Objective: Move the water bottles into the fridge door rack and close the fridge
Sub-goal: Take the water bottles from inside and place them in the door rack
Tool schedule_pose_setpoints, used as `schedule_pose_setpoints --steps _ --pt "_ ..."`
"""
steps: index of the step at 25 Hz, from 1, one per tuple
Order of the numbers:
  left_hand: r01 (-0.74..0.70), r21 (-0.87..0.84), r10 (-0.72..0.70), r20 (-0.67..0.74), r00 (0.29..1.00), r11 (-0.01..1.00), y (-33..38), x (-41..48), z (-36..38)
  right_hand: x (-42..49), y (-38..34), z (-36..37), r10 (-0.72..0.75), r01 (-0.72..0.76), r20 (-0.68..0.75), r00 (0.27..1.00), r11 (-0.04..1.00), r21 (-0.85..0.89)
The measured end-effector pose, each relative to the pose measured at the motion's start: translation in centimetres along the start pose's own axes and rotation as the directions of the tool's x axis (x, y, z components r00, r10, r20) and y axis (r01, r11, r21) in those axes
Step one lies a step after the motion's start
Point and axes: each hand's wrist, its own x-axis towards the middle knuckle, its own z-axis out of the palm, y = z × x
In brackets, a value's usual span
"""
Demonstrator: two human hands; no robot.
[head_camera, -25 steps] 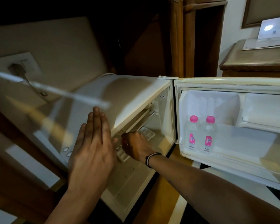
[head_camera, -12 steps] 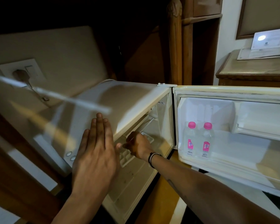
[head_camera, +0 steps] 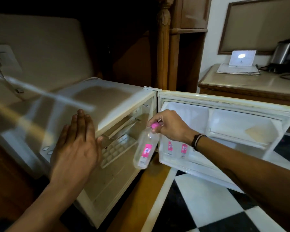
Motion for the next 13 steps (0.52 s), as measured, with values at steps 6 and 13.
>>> schedule_pose_setpoints --steps 6,13 --pt "-0.058 0.013 0.058 0.002 0.998 0.998 -0.4 -0.4 0.1 -2.5 1.7 -7.3 0.073 -0.053 0.012 0.997 0.814 -0.579" --pt "-0.092 -0.01 0.091 -0.034 0.995 0.996 -0.8 -0.4 0.4 -3.5 3.0 -4.0 0.156 -0.052 0.052 0.986 0.598 -0.8"
